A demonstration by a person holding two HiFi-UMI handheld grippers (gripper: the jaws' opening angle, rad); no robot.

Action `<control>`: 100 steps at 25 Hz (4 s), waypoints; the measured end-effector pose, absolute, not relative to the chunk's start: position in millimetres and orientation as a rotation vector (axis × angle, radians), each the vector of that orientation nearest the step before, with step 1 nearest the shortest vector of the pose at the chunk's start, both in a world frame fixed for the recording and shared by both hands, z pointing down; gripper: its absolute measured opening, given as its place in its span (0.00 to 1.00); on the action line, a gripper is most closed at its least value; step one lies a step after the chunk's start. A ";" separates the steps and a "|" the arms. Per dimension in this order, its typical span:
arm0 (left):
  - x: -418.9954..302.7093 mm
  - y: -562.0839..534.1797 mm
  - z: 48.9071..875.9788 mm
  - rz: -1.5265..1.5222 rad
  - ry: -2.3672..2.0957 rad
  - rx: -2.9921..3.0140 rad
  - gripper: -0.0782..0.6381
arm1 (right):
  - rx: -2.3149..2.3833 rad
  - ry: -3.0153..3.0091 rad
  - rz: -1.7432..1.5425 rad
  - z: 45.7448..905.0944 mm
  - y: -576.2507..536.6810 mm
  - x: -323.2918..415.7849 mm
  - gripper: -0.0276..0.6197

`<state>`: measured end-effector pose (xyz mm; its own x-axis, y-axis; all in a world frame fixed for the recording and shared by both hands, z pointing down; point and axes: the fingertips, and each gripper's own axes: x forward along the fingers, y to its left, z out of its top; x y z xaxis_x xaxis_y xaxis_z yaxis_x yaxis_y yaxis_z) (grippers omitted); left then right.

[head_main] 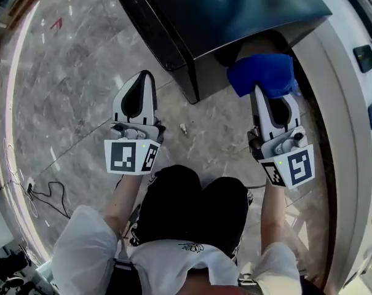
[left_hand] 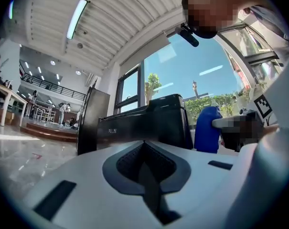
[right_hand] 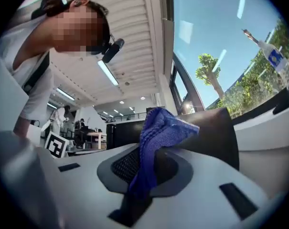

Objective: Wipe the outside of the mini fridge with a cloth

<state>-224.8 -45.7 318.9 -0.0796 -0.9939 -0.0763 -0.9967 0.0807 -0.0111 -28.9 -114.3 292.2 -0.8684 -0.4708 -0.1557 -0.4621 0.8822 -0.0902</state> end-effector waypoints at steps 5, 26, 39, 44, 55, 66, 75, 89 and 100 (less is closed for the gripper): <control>-215.1 -50.8 338.9 0.022 2.190 -2.165 0.12 | -0.610 2.915 -0.039 311.4 -104.3 -34.1 0.15; -164.9 -41.8 371.6 0.184 2.136 -2.305 0.12 | -0.197 2.979 0.162 242.4 -34.8 -108.6 0.15; -125.8 -41.4 385.9 0.162 2.031 -2.439 0.12 | -0.399 3.101 0.316 268.5 -64.3 -129.6 0.15; -105.9 -43.6 389.6 0.154 1.965 -2.505 0.12 | -0.407 3.103 0.298 265.5 -74.7 -122.2 0.15; -80.2 -77.8 389.0 0.189 1.868 -2.562 0.12 | -0.847 2.994 0.326 258.9 -169.3 -56.8 0.15; -37.7 -114.2 396.1 0.124 1.749 -2.622 0.12 | -1.309 2.877 0.371 267.1 -288.3 32.3 0.15; -65.7 -101.1 406.3 0.160 1.878 -2.599 0.12 | -1.553 2.808 0.415 263.1 -345.0 71.8 0.15; -108.1 -73.5 410.7 0.149 2.001 -2.526 0.12 | -1.419 2.779 0.358 271.8 -279.7 65.5 0.15; -116.1 -62.0 403.0 0.140 2.020 -2.443 0.12 | -0.614 3.087 0.211 309.7 -102.2 -65.9 0.15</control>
